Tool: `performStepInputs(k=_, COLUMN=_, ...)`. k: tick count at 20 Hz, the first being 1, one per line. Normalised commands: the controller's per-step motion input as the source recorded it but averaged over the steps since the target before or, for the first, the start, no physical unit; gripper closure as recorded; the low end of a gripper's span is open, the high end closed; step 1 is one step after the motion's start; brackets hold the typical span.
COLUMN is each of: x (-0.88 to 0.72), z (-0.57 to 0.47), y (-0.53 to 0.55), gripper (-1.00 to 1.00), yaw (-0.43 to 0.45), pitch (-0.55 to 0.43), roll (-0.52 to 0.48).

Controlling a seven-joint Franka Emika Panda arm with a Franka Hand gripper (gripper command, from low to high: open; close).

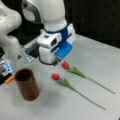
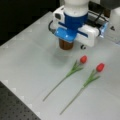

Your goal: Flower insertion into a vase

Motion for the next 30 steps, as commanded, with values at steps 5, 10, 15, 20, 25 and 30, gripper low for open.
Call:
performStepInputs(k=5, x=0.29, z=-0.04, y=-0.05, gripper=-1.00, yaw=0.026, pitch=0.076, roll=0.187)
performStepInputs(k=10, x=0.22, z=0.09, y=-0.07, gripper=-1.00, yaw=-0.009, pitch=0.080, roll=0.164)
performStepInputs(k=15, x=0.23, z=0.07, y=-0.07, gripper=-1.00, yaw=-0.029, pitch=0.078, roll=0.171)
performStepInputs(k=20, x=0.28, z=-0.05, y=-0.09, gripper=-1.00, yaw=-0.014, pitch=0.109, roll=0.182)
performStepInputs(k=25, x=0.32, z=-0.07, y=-0.11, gripper=-1.00, yaw=-0.029, pitch=0.111, roll=0.155)
performStepInputs(k=30, x=0.34, z=0.00, y=-0.14, gripper=-1.00, yaw=-0.019, pitch=0.110, roll=0.141)
